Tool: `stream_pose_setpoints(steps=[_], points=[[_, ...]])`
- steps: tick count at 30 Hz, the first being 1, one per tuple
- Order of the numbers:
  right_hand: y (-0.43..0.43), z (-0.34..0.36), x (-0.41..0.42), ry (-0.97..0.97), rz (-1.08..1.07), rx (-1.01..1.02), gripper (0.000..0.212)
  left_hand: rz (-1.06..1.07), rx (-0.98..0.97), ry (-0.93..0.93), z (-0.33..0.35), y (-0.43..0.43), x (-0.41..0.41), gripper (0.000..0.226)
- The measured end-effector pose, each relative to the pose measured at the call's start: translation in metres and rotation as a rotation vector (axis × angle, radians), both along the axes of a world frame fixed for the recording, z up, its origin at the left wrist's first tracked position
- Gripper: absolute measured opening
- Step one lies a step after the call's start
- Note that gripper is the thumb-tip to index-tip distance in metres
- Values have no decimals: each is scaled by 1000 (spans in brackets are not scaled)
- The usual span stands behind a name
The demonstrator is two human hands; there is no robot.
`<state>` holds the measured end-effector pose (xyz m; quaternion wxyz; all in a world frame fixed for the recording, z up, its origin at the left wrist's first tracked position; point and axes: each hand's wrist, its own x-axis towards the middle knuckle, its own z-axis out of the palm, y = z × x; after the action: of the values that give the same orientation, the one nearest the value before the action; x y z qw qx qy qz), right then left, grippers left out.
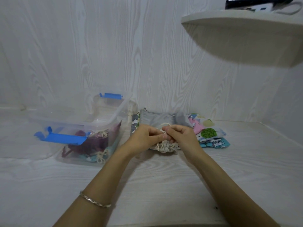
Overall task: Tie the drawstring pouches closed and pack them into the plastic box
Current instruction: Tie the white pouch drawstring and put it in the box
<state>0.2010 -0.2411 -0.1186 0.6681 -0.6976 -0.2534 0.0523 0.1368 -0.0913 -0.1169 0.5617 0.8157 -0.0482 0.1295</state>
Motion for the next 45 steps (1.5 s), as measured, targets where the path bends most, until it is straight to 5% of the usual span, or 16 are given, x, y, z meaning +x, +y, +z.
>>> stream_pose_setpoints(steps=[5,9,15,17,20,27,45], points=[[1,-3,2,119,1,-107,28,-71,-23,51,6,-6,-6,21],[0,2,2,177,8,33,16,88,-178,90,7,-7,0,23],[0,-3,-2,-427,-72,-243,38,70,-177,67,8,-10,1,25],[0,-5,1,-483,-103,-248,41,76,-163,69,6,-9,1,27],[1,-6,3,-404,-67,-190,31,84,-137,53,4,-8,2,30],[1,1,2,176,193,192,24,156,-93,-54,2,-7,5,32],[-6,2,-2,-44,161,57,17,97,-110,-49,0,-6,6,33]])
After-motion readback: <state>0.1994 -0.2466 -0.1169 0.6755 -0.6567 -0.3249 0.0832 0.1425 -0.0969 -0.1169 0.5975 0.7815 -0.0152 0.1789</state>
